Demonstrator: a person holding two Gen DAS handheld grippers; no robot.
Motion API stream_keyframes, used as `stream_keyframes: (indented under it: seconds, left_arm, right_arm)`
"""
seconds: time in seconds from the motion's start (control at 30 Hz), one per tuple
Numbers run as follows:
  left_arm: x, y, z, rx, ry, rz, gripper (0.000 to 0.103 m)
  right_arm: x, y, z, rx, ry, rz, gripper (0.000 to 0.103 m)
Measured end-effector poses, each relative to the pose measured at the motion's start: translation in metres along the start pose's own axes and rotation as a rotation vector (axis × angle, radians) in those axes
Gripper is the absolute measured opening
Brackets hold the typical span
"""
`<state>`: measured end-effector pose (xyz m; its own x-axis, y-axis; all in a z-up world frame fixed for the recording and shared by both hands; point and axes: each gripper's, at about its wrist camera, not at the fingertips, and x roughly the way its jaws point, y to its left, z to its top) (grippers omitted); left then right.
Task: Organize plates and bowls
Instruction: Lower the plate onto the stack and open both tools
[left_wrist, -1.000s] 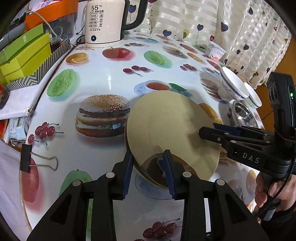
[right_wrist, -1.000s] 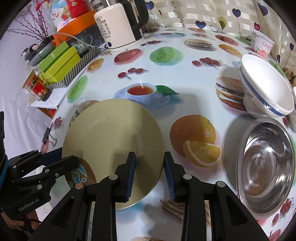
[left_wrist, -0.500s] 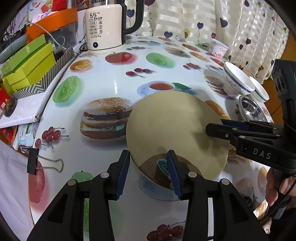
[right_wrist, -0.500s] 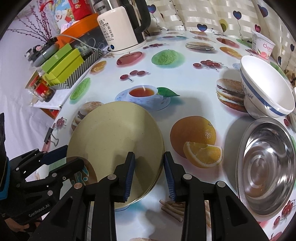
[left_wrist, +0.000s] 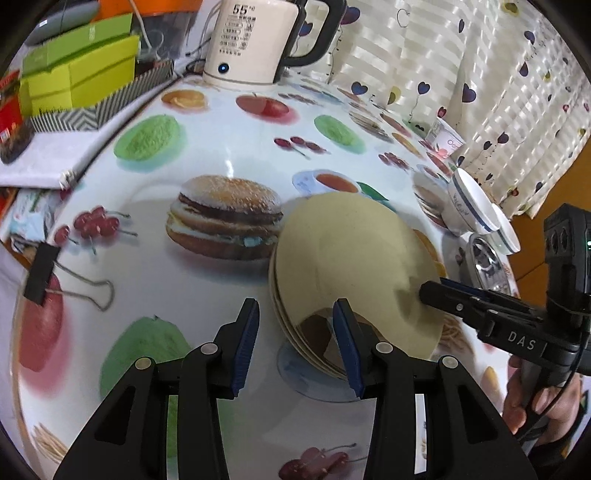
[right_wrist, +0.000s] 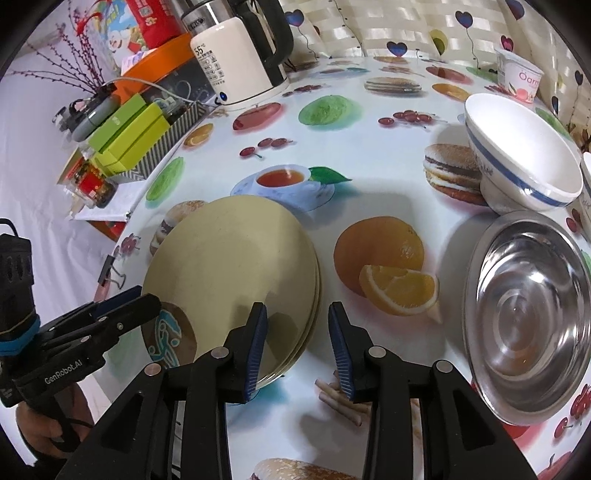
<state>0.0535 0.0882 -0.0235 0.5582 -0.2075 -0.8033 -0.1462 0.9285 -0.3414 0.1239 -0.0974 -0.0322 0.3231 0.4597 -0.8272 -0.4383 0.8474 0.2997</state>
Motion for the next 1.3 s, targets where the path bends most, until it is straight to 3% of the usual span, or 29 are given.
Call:
stream_keyframes:
  seconds: [0.1,0.37,0.53,0.93,1.17,1.3]
  left_arm:
    - [0.003,-0.001,-0.002,-0.01,0.012,-0.008,0.043]
    - [0.007,-0.006,0.002,-0.014,0.024,-0.023,0.043]
    - [0.009,-0.012,0.006,-0.001,0.036,-0.011,0.051]
    - [0.01,-0.003,0.01,-0.002,0.026,-0.016,0.052]
    - [-0.018,0.005,0.011,-0.029,-0.095,-0.014,0.052]
    - [-0.037,-0.015,0.009,0.039,-0.189,-0.038,0.052]
  right_arm:
    - [0.001,-0.001,-0.001,0.011,0.016,-0.004,0.043]
    - [0.004,0.001,-0.001,0.008,0.03,0.024,0.044]
    - [0.007,0.007,-0.001,-0.003,0.026,0.011,0.045]
    - [0.005,0.002,0.004,0.0,0.01,0.024,0.045]
    - [-0.033,-0.014,0.0,0.016,-0.102,0.028,0.046]
    - [-0.06,-0.013,-0.011,-0.018,-0.2,0.045,0.046]
